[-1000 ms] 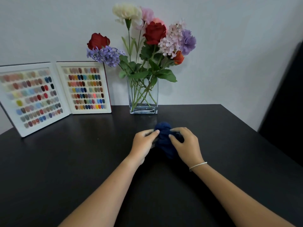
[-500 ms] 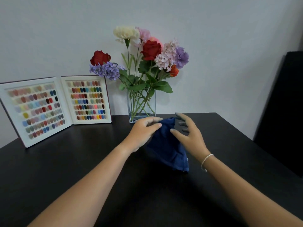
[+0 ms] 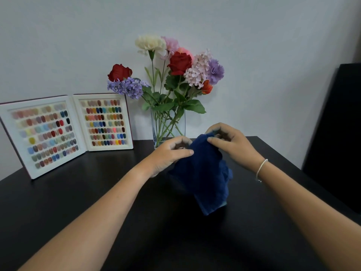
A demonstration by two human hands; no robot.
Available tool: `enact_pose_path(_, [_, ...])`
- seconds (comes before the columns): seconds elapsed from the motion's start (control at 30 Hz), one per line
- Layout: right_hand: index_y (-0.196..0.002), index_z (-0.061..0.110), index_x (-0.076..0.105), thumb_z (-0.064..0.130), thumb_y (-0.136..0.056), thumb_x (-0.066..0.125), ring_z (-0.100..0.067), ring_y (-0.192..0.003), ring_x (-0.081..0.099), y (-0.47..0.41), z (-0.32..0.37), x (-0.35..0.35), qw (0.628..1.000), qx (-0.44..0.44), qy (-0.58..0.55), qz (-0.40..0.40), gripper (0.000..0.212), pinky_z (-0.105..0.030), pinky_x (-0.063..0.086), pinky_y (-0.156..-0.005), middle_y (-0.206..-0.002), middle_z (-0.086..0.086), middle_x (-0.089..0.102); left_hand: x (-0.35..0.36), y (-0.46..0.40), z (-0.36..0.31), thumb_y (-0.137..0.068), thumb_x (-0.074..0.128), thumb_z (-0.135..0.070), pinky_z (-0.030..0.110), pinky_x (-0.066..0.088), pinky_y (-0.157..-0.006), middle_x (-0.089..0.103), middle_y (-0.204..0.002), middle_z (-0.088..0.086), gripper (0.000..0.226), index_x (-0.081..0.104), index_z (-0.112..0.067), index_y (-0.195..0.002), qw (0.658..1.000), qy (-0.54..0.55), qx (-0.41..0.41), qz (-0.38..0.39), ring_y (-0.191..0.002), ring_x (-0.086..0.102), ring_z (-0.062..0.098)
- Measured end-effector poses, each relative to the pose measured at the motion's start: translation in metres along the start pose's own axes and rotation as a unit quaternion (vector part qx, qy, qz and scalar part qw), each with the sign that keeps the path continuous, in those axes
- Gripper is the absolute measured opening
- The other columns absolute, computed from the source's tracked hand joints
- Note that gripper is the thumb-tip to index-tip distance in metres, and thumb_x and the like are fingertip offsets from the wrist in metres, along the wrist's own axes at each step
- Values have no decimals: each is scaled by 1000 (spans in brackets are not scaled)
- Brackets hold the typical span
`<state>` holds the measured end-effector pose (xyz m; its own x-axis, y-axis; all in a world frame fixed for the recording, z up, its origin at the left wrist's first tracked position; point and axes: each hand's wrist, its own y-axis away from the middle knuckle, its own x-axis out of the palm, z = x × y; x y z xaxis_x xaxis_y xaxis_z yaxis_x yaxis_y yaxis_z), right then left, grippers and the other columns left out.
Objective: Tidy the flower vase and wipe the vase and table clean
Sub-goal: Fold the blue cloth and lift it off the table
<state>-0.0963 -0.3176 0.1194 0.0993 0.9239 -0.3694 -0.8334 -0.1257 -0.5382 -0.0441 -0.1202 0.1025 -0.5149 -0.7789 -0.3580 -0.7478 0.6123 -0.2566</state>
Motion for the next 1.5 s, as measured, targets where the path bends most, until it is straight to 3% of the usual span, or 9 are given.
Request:
enact_pose_path(0.13, [-86,16,58,1,-88,52,-19,-76,49,-4,6,-10,999,-11,-32,-1,17,-24,42,-70,-85,-8,58,4,5,6,-81,63,-14,35,48,-89,64,-105,11,20,56,-8,-99,1000,-5,14,25,-102,60,25])
enact_pose_path(0.43, [-88,12,57,-4,-86,52,-11,-78,54,-5,10,-33,999,-23,11,20,18,-18,45,-73,-85,-2,60,8,7,4,-82,64,-17,18,49,-75,67,-94,3,7,67,-16,-88,995,-92,21,36,-85,62,9])
enact_pose_path(0.57, [-82,15,60,-2,-83,58,-4,-77,58,-3,11,-48,995,5,72,65,18,-14,45,-76,-83,-3,63,-13,6,-3,-81,64,-21,28,50,-79,70,-94,3,10,70,-16,-88,988,-150,25,-6,-87,64,12])
enact_pose_path(0.73, [-77,21,64,2,-79,65,-8,-78,60,-1,12,-58,982,34,140,124,19,-21,46,-80,-83,-2,66,-39,-1,-32,-80,66,-19,25,51,-76,71,-90,3,7,71,-20,-84,979,-203,33,-10,-84,65,14])
enact_pose_path(0.93, [-84,19,59,-2,-80,61,-36,-86,56,6,19,-50,974,6,144,176,21,-43,45,-83,-97,-10,60,-45,-9,-62,-79,67,-18,14,48,-70,68,-85,-8,13,69,-31,-76,962,-271,42,-7,-78,61,0])
enact_pose_path(1.03, [-97,23,58,5,-80,64,-22,-87,58,14,16,-40,969,15,156,191,26,-34,45,-83,-99,9,60,-45,-11,-72,-80,66,-19,14,45,-73,67,-89,-6,11,68,-29,-79,949,-312,49,-2,-84,59,4])
enact_pose_path(1.2, [-94,27,62,36,-74,69,-9,-87,58,22,5,-23,972,15,187,145,24,-35,49,-83,-95,7,66,-44,-14,-85,-81,64,-17,1,40,-66,64,-92,-6,11,68,-26,-84,938,-342,49,13,-86,57,4])
enact_pose_path(1.37, [-76,17,61,24,-79,67,-22,-71,61,19,4,-22,979,-2,197,48,9,-35,49,-71,-77,-5,67,-47,-13,-89,-79,65,-15,3,41,-65,66,-93,-1,10,69,-24,-82,931,-360,49,25,-85,58,7])
enact_pose_path(1.5, [-71,13,57,12,-79,66,-4,-50,44,11,17,-33,985,-5,167,39,12,-18,39,-54,-54,10,56,-51,-10,-84,-78,67,-14,10,44,-68,66,-89,-2,11,69,-25,-81,934,-355,34,25,-84,60,11])
